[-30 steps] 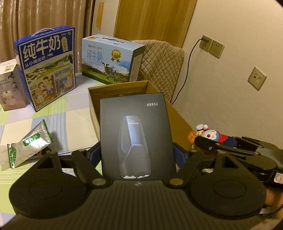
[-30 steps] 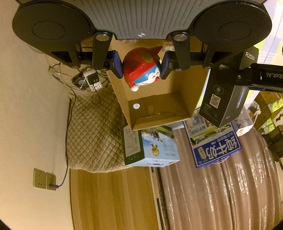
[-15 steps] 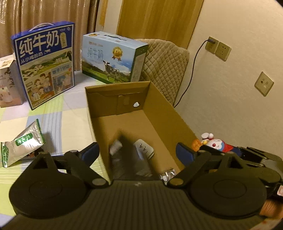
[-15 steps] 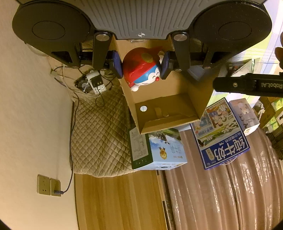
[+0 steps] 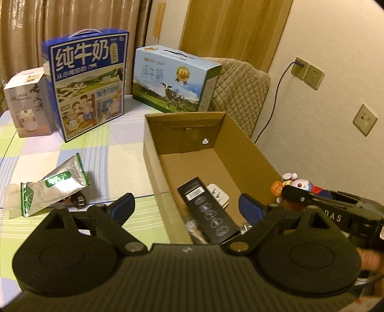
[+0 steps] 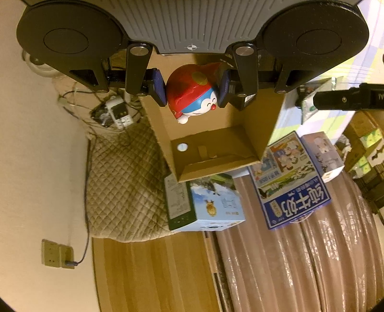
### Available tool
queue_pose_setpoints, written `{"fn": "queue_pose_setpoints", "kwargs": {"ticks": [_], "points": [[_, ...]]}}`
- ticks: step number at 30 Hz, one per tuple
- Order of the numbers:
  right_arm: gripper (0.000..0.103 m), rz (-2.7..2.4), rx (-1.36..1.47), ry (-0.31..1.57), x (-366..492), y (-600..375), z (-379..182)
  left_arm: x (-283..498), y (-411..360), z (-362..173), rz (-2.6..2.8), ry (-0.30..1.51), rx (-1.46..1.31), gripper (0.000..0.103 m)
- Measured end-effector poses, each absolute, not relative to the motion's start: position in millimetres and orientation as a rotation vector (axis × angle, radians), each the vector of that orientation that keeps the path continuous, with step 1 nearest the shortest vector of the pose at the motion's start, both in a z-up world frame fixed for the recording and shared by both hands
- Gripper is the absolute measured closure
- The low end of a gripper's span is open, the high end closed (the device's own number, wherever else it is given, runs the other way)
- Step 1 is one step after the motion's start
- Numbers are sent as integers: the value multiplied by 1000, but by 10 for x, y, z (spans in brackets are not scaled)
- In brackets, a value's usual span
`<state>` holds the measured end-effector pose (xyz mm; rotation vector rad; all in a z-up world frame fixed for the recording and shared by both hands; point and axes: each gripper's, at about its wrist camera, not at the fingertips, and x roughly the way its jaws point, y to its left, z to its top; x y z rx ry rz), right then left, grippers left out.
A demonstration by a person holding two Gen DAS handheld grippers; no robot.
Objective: Organize objects
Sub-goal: 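Open the left tool dropping the FLYCO box while the right tool releases the Doraemon figure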
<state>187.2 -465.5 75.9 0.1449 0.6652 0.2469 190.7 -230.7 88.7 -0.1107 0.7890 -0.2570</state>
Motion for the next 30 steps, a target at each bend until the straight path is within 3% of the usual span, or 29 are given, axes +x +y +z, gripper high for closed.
{"fn": "queue_pose_setpoints", "kwargs": {"ticks": [3,5,8,30], "points": [[60,286,189,655,1931,-4646,753,1878,-2238,896,-247,785,-106,12],[52,277,206,641,1937,-4658,772,1851,-2175,899,-239,782,-103,12],[49,271,231,622,1900,-4697,807,1800,-2069,898,-226,780,-101,12],[45,325,213,611,1152,-4143,1112,946,-962,937,-85,753,-113,10]]}}
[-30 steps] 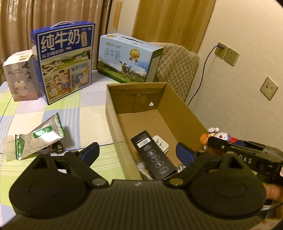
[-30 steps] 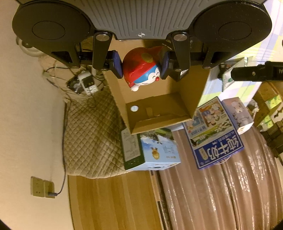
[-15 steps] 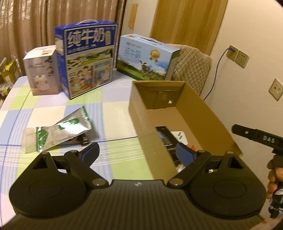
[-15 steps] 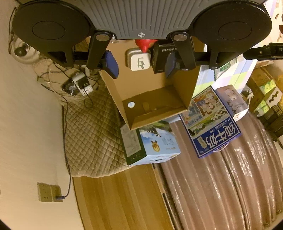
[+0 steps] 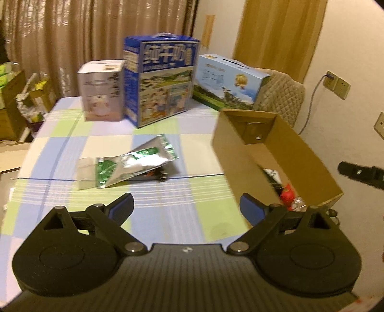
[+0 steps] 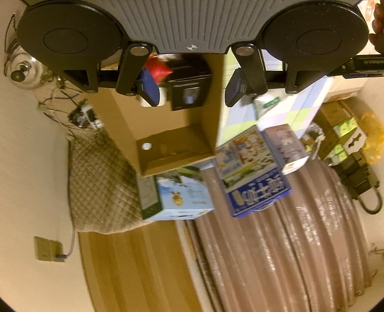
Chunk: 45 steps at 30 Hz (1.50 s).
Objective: Organize objects
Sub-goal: 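Open the left tool dropping the FLYCO box while the right tool releases the Doraemon figure, then move both open tools back over the table items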
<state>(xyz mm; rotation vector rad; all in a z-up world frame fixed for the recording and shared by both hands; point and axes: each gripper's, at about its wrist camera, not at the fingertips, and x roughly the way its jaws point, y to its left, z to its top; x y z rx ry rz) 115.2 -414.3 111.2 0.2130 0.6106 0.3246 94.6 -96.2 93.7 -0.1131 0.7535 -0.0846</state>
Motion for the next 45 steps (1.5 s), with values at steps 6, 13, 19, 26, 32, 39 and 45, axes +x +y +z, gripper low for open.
{"fn": "queue_pose_setpoints", "kwargs": {"ticks": [6,13,19,26,32,39,45], "points": [[45,404,187,611,1044,-3704,1176,731,-546,928,-30,758,-108,9],[44,491,133,627,996,-3254,1143,538,-200,948,11,750,-115,8],[44,514,116,644,998,-3060,1111,497,-39,911,19,767,-89,8],[44,539,90,666,1018,-2886,1020,550,154,821,44,777,-107,8],[44,560,64,692,1078,-2727,874,661,270,737,59,790,-96,8],[44,630,-46,699,1198,-2465,718,880,423,608,59,811,-102,8],[44,736,-238,688,1416,-2110,555,1174,537,445,25,847,-39,8]]}}
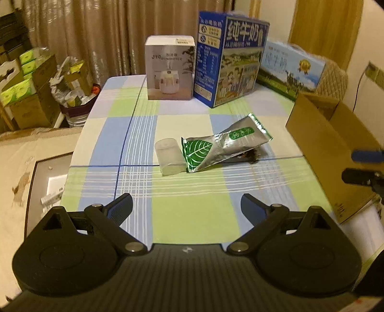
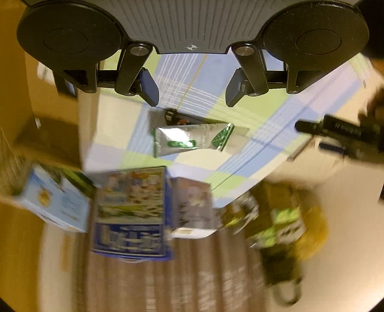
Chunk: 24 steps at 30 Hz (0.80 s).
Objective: Organize objects
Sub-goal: 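Move both open tools back over the table items, then grasp the clear plastic cup with the left tool while the right tool grasps the silver leaf pouch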
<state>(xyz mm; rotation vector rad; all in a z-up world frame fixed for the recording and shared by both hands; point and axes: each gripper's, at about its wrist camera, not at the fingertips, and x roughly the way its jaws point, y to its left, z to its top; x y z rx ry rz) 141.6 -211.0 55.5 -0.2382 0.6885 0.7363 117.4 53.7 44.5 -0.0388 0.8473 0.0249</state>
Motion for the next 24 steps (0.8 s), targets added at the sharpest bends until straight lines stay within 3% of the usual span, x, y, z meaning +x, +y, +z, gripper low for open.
{"fn": "queue_pose_setpoints", "kwargs": {"ticks": [3,8,24], "points": [[43,829,-427,640,1567,-1840,463,1357,617,340,-11,866,-7,8],[25,961,-705,565,1800,-1421,136,1714,735,131,-51,900,92,8],[24,1068,-1283,387,2459,-491,-978,2376,1089,-442,-94,917,116,8]]}}
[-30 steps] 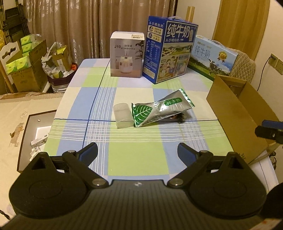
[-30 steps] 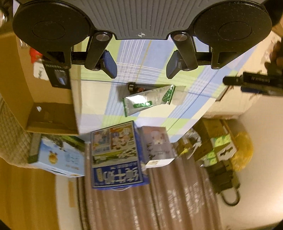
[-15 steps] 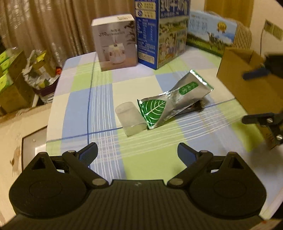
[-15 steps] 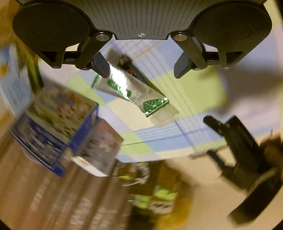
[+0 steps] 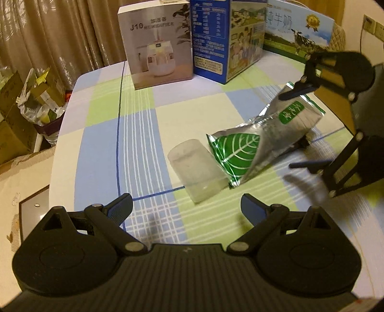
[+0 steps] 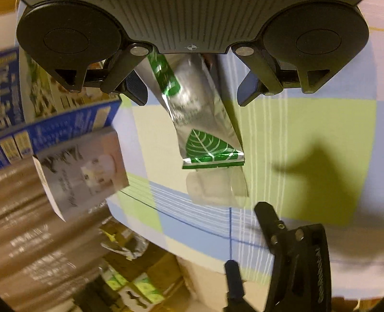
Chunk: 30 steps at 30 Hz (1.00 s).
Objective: Organize objects
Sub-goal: 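Grasp the clear plastic cup with the left tool while the right tool grasps the silver leaf pouch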
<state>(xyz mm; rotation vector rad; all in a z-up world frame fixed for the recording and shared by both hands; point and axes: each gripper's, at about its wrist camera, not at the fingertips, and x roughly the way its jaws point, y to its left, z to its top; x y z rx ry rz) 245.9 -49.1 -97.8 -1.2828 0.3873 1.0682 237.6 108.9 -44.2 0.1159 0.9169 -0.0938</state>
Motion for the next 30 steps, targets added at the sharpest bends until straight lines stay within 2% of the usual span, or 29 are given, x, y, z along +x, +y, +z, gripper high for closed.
{"fn": "queue_pose_setpoints", "kwargs": {"ticks": [6,7,8,11,15,20,23,30], "points": [[25,1017,-1388,391,2589,-272,-1257,2413,1162,-506,-88,912,70,8],[38,1009,-1367,402,2606,-261,-1247,2411,1170,-508,-85,911,63,8],[46,996,-1352,421,2634,-243,-1234,2409,1177,-510,-84,910,60,8],[60,958,-1336,412,2625,-244,-1178,2408,1187,-527,-82,911,49,8],[62,907,-1163,505,2624,-357,-948,2431,1198,-530,-77,908,19,8],[62,760,-676,763,2844,-762,-527,2542,1105,-556,-79,903,8,9],[62,691,-422,852,2896,-1111,-375,2658,1025,-605,-78,902,14,11],[63,530,-156,909,2668,-1664,-361,2967,891,-757,-73,955,66,30]]}}
